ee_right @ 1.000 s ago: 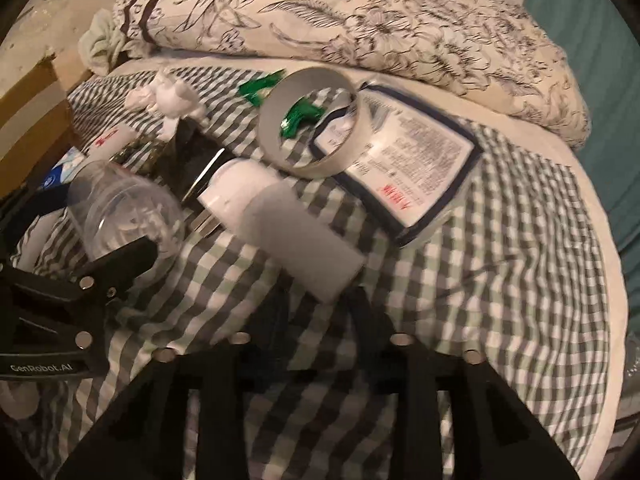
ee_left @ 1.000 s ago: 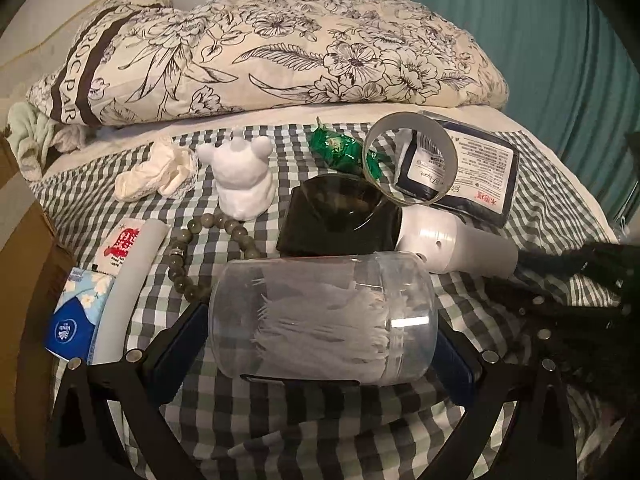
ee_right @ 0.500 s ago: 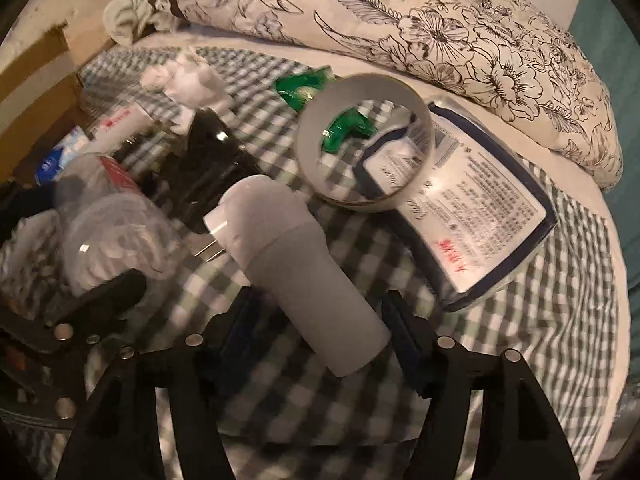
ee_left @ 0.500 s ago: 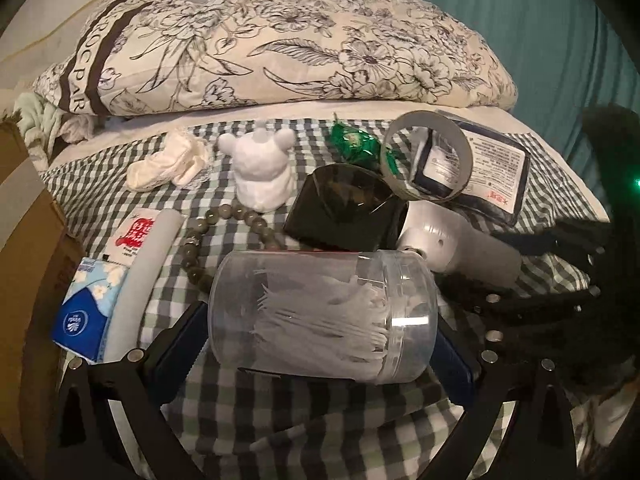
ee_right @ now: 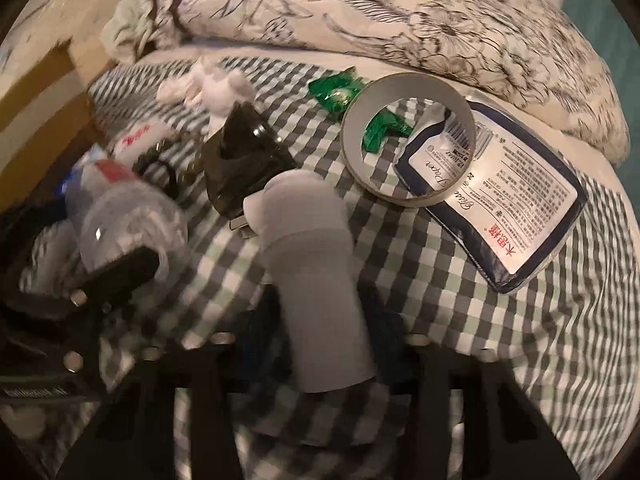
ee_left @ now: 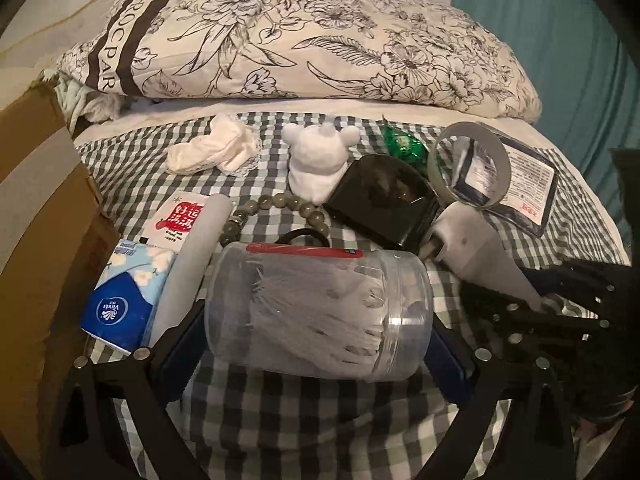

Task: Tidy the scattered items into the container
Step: 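Grasp the clear swab jar with the left tool while the right grasps the white plug device, then carry the jar and white device to the cardboard box and release both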

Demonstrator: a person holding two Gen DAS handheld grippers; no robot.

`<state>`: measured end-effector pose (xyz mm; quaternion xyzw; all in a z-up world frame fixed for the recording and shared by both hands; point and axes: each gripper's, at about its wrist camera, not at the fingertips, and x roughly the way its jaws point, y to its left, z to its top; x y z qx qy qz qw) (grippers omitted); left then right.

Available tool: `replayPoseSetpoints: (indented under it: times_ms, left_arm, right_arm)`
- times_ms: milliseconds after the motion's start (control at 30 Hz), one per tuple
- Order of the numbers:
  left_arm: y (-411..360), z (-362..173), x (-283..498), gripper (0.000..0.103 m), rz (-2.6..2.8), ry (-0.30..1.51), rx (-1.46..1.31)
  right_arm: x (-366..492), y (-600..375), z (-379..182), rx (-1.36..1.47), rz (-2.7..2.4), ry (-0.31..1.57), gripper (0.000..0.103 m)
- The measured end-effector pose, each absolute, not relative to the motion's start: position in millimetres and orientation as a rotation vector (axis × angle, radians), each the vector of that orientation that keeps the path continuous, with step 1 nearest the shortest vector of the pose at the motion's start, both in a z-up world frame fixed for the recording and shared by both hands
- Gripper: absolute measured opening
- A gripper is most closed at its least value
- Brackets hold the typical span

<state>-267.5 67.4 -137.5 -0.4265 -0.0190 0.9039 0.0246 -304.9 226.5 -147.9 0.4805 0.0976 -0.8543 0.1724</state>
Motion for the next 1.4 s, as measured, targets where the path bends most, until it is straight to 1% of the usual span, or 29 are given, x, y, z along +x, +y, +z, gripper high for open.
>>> replayPoseSetpoints:
  times_ms: [67,167,267,333,400,500,633,767,900,1000,1133,1400]
  left_arm:
    - [65,-137,-267,0.092,2.802,-0.07,-1.316]
    - [64,-137,-265,0.092,2.796,-0.068,-1.309]
    - [60,-135,-261,0.091,2.787,-0.089,-1.307]
    - [56,-131,-256,0.091,2.783,-0.112,-1.298]
    - [53,-123,-248,0.091,2.783,-0.124,-1.278]
    - [53,-110,-234,0.09,2.791,-0.111,-1.233]
    - [62,-87,-208,0.089,2.772,-0.068,-1.142]
    - [72,-71,-184,0.089,2.76,-0.014,-1.063]
    - [69,-59,-165,0.089,2.704,-0.1,-1.047]
    - [68,-49,-151,0.089,2.714,-0.092,-1.027]
    - [58,-41,-134,0.089,2.713,-0.128,-1.035]
    - [40,-16,-100,0.089,2.738,-0.131,-1.024]
  right_arm:
    - [-298,227,-146,1.358,-2.455,0.232,0.032]
    - [-284,230,-144,1.366,-2.517,0.186,0.032]
    - [-264,236,-137,1.366,-2.557,0.087,0.032]
    - [-242,244,-127,1.329,-2.578,-0.02,0.031]
    - [-219,248,-119,1.312,-2.594,-0.089,0.031]
    - [-191,251,-109,1.292,-2.632,-0.112,0.031]
    - [-165,259,-104,1.304,-2.64,-0.196,0.031]
    - [-147,261,-96,1.31,-2.653,-0.233,0.031]
    - [-127,262,-77,1.268,-2.671,-0.266,0.031]
    - [-117,262,-60,1.247,-2.678,-0.274,0.031]
    - [-104,260,-35,1.193,-2.71,-0.27,0.031]
    - [-69,248,-9,1.143,-2.72,-0.28,0.031]
